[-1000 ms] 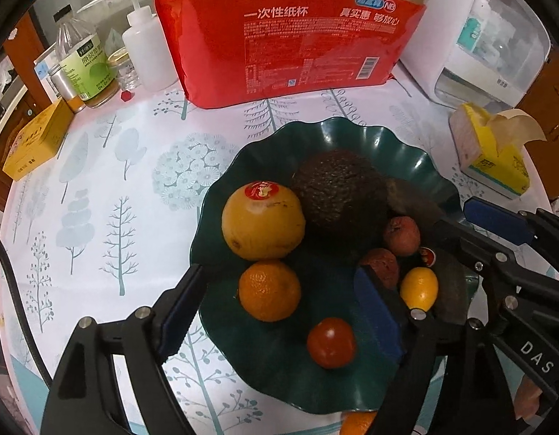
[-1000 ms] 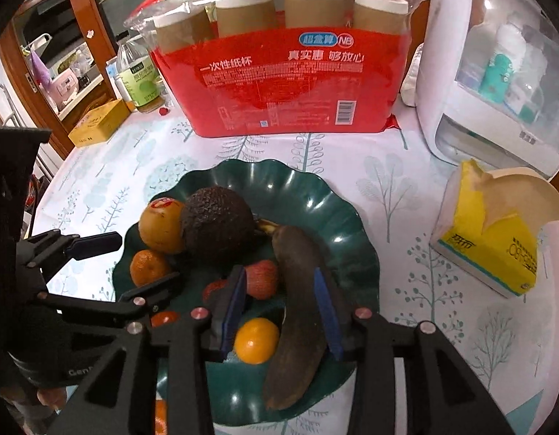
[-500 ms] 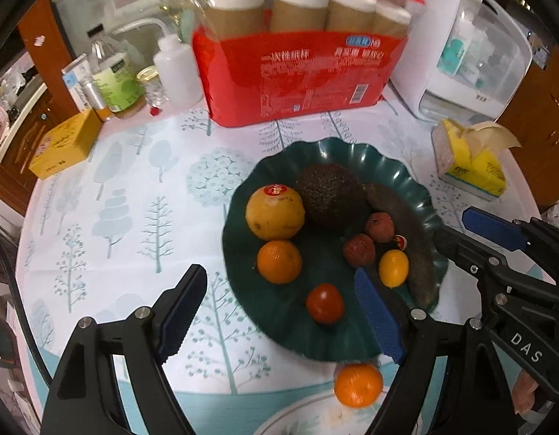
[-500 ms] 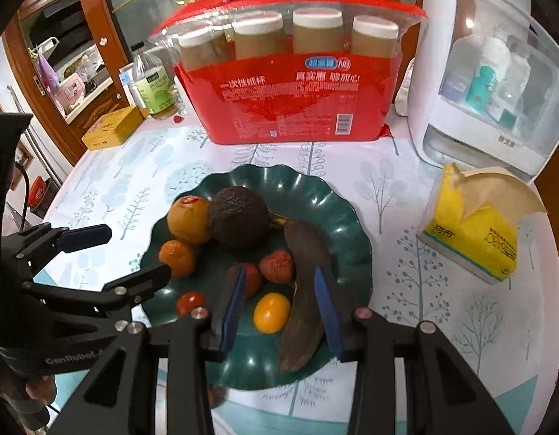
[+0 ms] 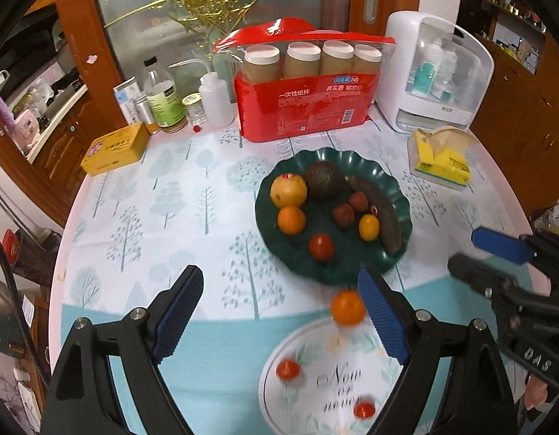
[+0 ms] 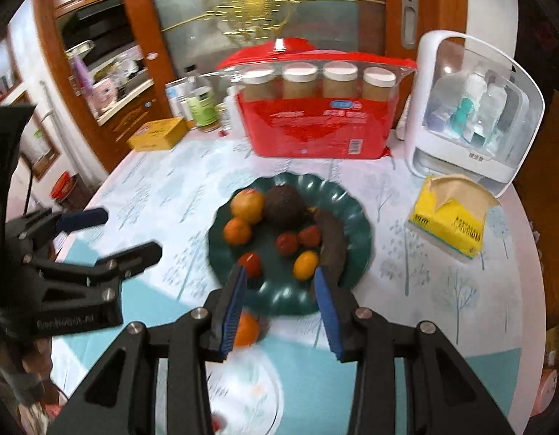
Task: Organize fruits
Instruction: 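Withdraw both tools from the green plate back toward the white plate, then grasp a red cherry tomato with the left tool while the right tool grasps another tomato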
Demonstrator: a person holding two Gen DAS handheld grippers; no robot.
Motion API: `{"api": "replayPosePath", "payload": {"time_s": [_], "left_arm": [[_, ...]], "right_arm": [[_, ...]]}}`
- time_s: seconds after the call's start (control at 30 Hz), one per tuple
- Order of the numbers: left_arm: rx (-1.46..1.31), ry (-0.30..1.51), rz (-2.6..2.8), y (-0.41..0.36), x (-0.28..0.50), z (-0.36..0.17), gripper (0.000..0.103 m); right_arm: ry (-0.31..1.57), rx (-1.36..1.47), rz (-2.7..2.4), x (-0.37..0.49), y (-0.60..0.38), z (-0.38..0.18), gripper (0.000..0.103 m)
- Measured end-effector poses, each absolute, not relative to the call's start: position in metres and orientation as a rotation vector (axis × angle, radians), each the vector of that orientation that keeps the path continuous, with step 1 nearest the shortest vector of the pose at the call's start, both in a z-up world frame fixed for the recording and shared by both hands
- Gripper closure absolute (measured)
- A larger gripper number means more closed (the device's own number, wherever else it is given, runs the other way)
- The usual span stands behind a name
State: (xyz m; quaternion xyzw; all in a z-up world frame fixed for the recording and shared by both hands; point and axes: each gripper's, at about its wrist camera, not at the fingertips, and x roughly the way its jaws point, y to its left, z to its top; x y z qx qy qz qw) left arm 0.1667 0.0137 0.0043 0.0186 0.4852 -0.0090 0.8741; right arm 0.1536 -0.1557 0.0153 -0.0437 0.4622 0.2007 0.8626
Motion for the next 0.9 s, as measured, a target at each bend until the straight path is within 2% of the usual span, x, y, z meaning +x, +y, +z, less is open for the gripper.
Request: {"api": "replayPosePath", "payload": {"time_s": [0.2,0.37,0.77,0.9], "left_arm": [[0.032,1.031,-0.030,0.017,0.118,-0.006,0.016],[0.071,1.058,-0.035,0.016,0.093,-0.034,0.016],[0.048,1.151,-0.113,0.031,0.084,-0.115,0.017],[0.032,1.175,-0.129,0.035,0.087,-0.133,0.021]], "right_arm": [[0.990,-0.155,0.473,0.093,-0.155,0.006,0.063],[1.022,-0.184,0.512,0.054,-0.153,-0.024,0.063],[1.179,-0.162,0.518,0.007,-0.129,-0.114,0.063],[1.165,-0.165,0.487,0.006,-0.120,-0.128,0.063]]}}
